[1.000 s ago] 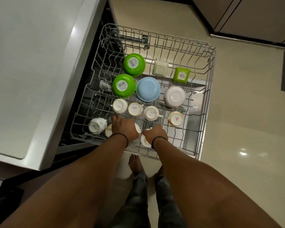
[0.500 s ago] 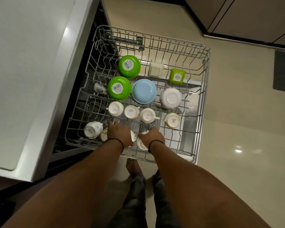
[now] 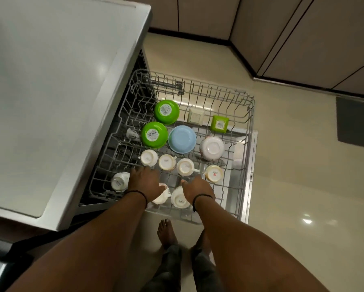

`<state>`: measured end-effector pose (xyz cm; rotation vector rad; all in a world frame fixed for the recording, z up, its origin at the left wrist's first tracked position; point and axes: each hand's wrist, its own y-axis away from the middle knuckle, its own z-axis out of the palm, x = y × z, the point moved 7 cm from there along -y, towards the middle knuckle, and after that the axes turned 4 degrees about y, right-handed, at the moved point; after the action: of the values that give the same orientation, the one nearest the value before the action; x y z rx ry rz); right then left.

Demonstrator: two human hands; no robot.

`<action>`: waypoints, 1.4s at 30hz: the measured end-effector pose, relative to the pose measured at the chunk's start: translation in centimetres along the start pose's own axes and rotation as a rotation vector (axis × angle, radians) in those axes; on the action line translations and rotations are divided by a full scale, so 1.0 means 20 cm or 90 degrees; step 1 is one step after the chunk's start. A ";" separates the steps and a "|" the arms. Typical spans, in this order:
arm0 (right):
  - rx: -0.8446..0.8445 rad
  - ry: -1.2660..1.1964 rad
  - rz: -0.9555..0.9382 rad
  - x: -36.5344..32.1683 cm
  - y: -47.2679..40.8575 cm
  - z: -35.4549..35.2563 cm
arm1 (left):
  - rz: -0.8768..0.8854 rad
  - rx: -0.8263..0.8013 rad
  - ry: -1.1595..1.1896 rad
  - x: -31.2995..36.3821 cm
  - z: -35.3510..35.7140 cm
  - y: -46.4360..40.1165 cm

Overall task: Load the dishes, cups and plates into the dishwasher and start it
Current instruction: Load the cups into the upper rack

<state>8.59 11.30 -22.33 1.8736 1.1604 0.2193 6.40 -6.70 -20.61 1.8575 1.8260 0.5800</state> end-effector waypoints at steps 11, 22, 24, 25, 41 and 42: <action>0.172 0.317 -0.299 -0.28 0.35 -0.62 | -0.063 0.255 0.076 -0.03 -0.68 0.42; 0.187 0.312 -0.699 -1.05 1.14 -0.64 | -0.236 0.504 0.113 -0.51 -1.05 1.29; 0.186 0.314 -0.782 -1.21 1.32 -0.54 | -0.320 0.535 0.129 -0.70 -1.03 1.51; 0.186 0.311 -0.822 -1.28 1.41 -0.48 | -0.365 0.538 0.134 -0.80 -1.00 1.63; -0.103 0.426 -1.078 -1.69 2.49 0.98 | -1.039 0.798 0.681 -1.69 0.33 3.14; -0.118 0.433 -1.073 -1.71 2.54 1.08 | -1.049 0.812 0.726 -1.76 0.42 3.17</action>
<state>33.78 -36.67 13.40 0.1567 2.6093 -0.0312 61.35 -42.50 11.51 -0.6651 3.9039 -0.4444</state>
